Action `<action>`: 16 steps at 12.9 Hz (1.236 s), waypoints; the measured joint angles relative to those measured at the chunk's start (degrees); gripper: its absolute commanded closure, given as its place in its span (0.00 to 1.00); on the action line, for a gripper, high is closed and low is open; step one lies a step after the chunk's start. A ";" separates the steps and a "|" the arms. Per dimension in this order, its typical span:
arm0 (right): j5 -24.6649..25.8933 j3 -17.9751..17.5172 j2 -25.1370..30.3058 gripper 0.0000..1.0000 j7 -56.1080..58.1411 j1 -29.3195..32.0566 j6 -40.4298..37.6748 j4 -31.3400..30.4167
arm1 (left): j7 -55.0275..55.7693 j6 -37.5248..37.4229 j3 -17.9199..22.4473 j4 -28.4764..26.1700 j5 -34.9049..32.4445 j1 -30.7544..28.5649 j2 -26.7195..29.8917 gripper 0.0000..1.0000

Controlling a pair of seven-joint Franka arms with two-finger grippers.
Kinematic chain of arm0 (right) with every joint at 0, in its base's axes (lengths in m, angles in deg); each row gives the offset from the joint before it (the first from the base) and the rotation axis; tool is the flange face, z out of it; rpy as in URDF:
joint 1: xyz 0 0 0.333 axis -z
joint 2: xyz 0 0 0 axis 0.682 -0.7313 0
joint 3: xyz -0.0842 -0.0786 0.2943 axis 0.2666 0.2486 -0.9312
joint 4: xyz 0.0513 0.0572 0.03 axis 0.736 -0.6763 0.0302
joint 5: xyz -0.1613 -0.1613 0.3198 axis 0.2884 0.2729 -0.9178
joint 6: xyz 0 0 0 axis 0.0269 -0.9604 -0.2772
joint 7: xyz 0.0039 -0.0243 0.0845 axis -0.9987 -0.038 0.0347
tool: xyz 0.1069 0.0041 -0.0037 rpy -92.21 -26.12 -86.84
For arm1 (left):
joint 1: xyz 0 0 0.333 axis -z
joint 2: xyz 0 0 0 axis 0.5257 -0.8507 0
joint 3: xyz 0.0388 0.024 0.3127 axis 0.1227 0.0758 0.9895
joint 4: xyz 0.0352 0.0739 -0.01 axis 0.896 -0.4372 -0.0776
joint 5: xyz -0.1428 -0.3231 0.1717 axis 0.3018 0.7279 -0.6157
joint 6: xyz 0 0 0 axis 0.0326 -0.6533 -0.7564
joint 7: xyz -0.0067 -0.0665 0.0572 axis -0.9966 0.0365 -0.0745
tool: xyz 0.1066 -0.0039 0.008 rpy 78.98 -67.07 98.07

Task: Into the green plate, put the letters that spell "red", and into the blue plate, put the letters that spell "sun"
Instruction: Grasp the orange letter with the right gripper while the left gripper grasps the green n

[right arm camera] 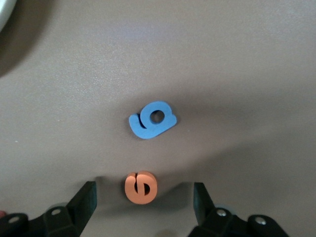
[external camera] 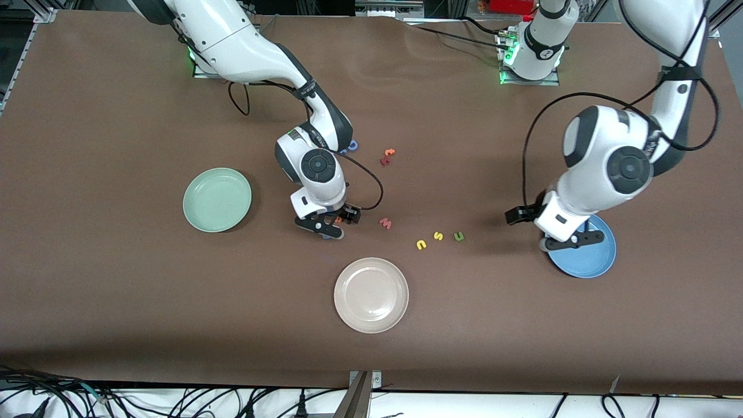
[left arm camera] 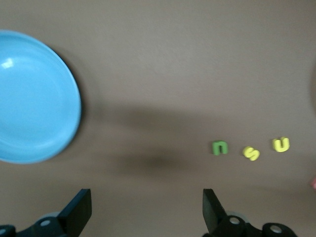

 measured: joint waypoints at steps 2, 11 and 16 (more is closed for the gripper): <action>0.08 0.02 0.00 0.38 0.00 0.00 0.00 0.14 | 5.23 2.22 -0.05 -1.49 0.00 2.18 -0.35 0.00; 1.19 0.16 -0.43 0.99 0.01 -0.11 0.13 0.59 | 16.33 15.15 -0.08 -3.02 0.00 7.50 -8.18 0.01; 1.89 0.93 0.02 0.99 2.23 0.01 -1.85 1.21 | 21.05 20.56 0.28 -3.04 0.00 8.18 -13.11 0.01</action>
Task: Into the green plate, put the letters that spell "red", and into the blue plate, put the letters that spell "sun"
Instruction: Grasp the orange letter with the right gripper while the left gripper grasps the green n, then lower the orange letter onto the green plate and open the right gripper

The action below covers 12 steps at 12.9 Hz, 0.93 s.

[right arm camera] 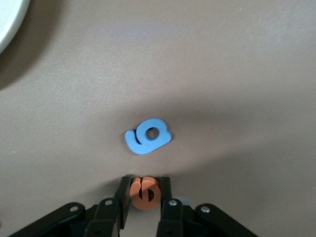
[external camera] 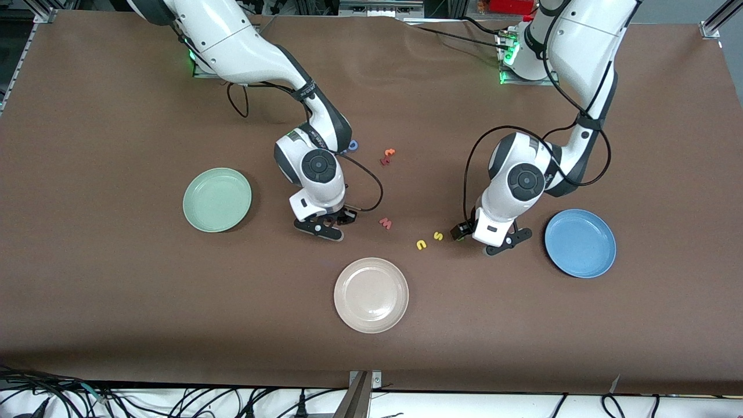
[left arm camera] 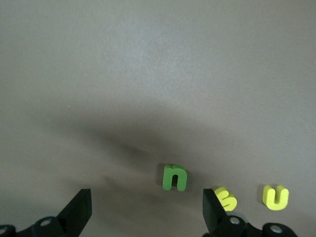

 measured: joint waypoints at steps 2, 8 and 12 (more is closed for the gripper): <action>0.00 0.54 1.66 0.99 3.57 1.10 -4.40 0.86 | 2.22 0.03 0.04 0.03 0.00 0.86 -0.32 0.02; -0.01 0.87 9.45 0.98 23.21 10.59 -18.62 -0.24 | 6.98 3.27 1.28 0.03 -1.04 2.88 -1.96 0.02; -0.01 2.11 13.28 0.98 32.69 14.91 -17.03 -8.13 | 7.00 3.46 1.94 0.04 -2.14 3.25 -2.42 0.02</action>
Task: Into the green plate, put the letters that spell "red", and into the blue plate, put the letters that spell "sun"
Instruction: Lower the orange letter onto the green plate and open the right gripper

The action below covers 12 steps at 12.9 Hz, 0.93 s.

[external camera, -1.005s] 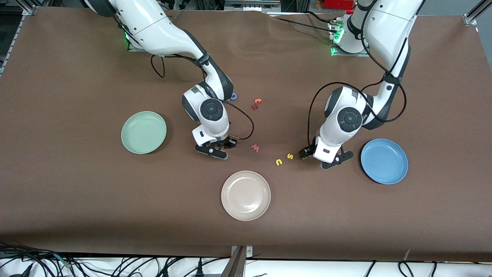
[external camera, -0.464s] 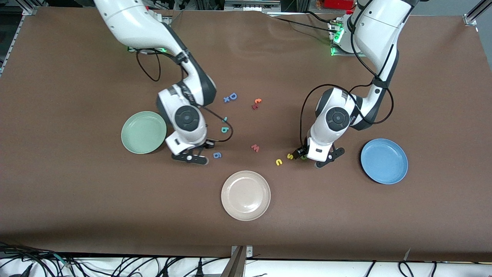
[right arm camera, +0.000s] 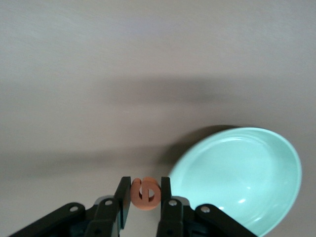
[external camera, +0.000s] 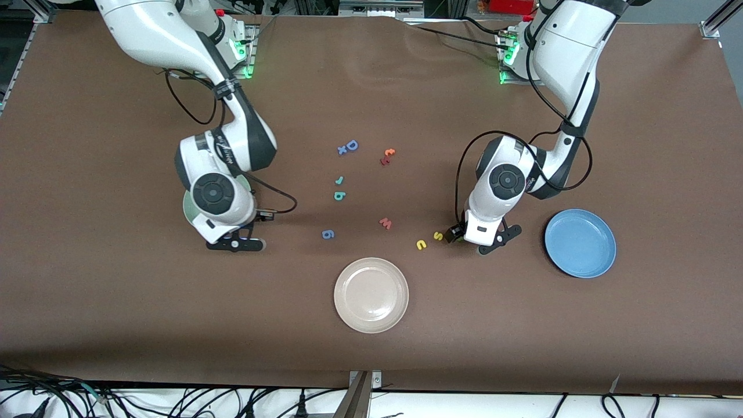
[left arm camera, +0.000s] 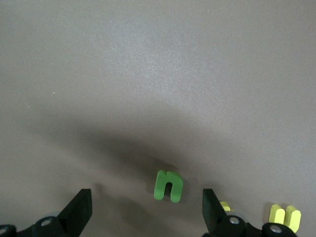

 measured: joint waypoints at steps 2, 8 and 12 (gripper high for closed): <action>0.00 2.22 2.15 0.98 4.58 0.86 3.69 -5.89 | 0.04 0.01 0.00 0.00 0.00 0.14 -0.14 0.03; 0.00 6.78 4.75 0.35 10.23 1.18 20.56 -22.51 | 1.28 2.02 0.12 0.40 0.00 0.81 -1.72 0.06; 0.00 7.00 6.10 0.00 10.31 1.17 21.99 -23.55 | 1.54 2.57 0.28 0.50 -0.01 1.22 -2.56 0.17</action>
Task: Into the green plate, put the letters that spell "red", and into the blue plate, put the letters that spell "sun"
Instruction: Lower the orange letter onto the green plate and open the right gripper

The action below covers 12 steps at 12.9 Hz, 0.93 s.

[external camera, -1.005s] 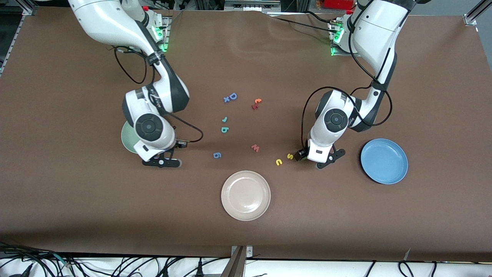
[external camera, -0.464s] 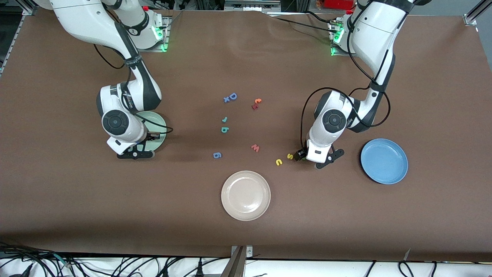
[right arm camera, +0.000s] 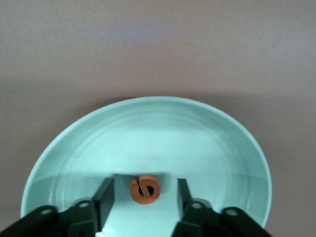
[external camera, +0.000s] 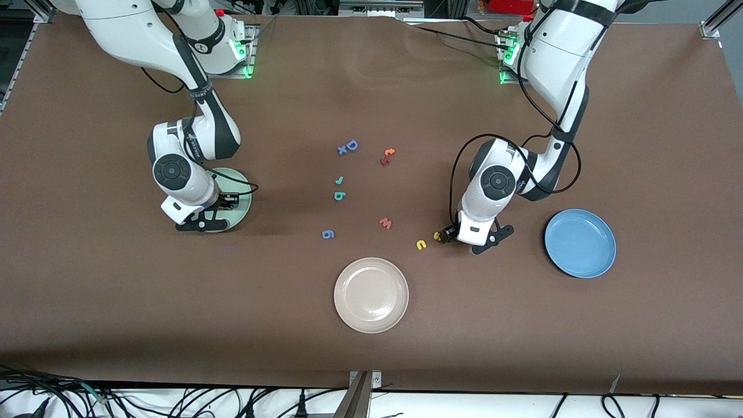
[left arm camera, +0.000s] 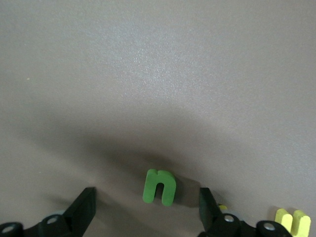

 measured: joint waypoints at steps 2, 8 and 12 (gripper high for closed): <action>0.00 0.24 1.45 0.00 0.31 0.01 -1.13 0.07 | 0.01 0.03 0.14 0.14 -0.01 0.01 -0.05 0.28; -6.79 -4.53 6.01 0.00 -5.65 -0.64 -17.07 6.46 | 0.04 0.04 0.34 0.87 -2.54 0.14 0.00 0.65; -7.50 -7.55 4.81 0.00 -22.39 -7.14 -13.84 7.14 | 0.04 0.06 0.32 1.25 -2.55 0.17 0.14 0.80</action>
